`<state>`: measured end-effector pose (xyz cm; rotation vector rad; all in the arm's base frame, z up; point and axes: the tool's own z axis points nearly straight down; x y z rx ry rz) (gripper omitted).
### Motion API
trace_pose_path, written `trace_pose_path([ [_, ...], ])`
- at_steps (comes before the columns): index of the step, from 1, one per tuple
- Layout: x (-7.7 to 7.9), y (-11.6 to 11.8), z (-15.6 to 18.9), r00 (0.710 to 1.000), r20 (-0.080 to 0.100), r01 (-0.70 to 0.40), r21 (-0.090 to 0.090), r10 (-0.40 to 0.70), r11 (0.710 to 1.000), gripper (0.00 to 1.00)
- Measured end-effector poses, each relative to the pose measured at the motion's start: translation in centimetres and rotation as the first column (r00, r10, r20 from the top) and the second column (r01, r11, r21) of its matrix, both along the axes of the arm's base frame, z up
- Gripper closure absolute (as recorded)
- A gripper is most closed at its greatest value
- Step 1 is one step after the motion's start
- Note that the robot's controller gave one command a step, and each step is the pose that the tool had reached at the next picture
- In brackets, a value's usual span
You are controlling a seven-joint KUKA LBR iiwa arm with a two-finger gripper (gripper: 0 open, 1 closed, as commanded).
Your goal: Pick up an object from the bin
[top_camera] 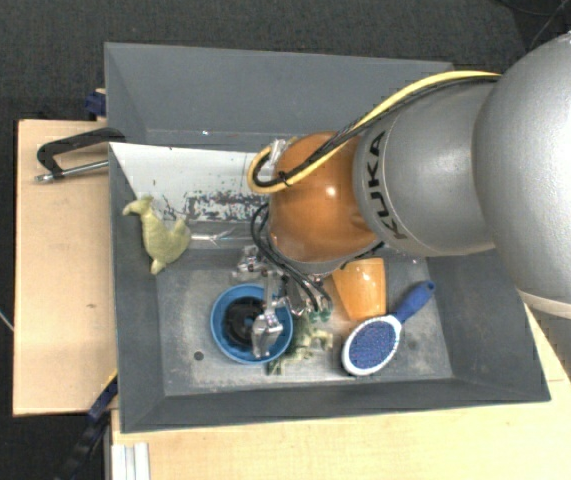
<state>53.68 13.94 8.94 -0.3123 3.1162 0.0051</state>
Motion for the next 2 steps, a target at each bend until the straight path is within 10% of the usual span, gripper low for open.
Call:
trace_pose_path([
  [1, -0.1, -0.1, -0.3, 1.000, -0.005, 0.001, -0.001, -0.001, 1.000, 1.00],
  [2, 1.9, -0.3, 14.7, 1.000, 0.005, -0.025, -0.001, 0.025, 1.000, 1.00],
])
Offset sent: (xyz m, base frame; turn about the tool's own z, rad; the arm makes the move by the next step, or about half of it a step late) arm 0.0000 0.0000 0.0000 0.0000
